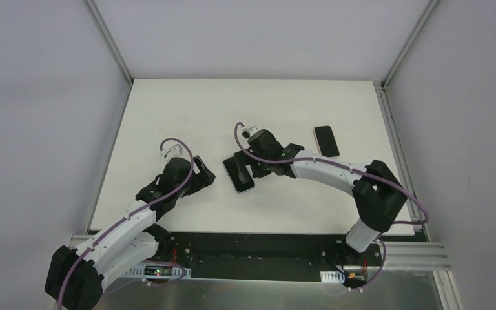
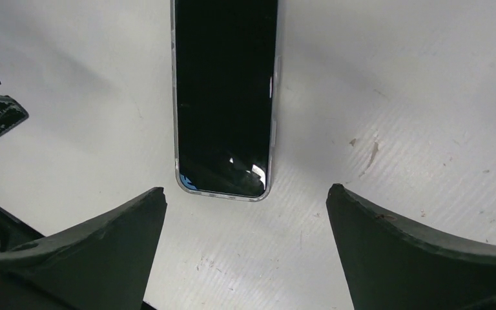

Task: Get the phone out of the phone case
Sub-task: Pick up the phone at the center of the board.

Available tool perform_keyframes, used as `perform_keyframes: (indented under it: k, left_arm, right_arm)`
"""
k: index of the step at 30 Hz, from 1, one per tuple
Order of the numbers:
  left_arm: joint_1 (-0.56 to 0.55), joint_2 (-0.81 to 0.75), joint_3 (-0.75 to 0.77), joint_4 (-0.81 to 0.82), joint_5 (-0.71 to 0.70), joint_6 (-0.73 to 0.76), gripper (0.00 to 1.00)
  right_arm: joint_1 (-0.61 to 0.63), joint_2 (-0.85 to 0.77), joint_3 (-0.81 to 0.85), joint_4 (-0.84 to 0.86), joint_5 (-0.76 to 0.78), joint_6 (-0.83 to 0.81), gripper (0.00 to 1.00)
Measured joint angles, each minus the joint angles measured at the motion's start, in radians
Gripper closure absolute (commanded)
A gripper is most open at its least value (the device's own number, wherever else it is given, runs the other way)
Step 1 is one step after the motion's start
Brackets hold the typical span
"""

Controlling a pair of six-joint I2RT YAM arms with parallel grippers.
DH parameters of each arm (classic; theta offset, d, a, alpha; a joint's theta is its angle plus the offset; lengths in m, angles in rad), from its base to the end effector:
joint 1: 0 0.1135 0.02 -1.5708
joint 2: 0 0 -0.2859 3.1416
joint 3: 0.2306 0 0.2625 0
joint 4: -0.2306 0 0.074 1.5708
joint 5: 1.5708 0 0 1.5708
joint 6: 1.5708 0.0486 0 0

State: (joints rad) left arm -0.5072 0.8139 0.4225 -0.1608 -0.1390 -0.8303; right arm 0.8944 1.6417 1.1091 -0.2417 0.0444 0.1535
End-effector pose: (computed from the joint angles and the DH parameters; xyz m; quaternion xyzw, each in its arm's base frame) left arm 0.1665 -0.0848 0.2152 -0.1735 0.8542 -0.2540 0.4192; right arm 0.2386 0.2938 0.2349 -0.3256 0.8621 0.1763 0.3459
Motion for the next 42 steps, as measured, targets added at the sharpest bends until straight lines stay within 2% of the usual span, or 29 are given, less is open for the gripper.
perform_keyframes:
  k: [5,12,42]
  left_arm:
    - [0.005,-0.030,-0.039,-0.031,0.009,0.000,0.16]
    - [0.005,-0.078,-0.055,-0.039,0.020,0.002,0.16]
    - [0.012,-0.122,-0.083,-0.058,0.027,0.001,0.16]
  right_arm:
    - [0.036,0.109,0.150,-0.104,0.000,-0.116,0.01]
    - [0.055,0.212,0.259,-0.184,0.015,-0.203,0.01]
    - [0.071,0.365,0.362,-0.219,0.049,-0.210,0.01]
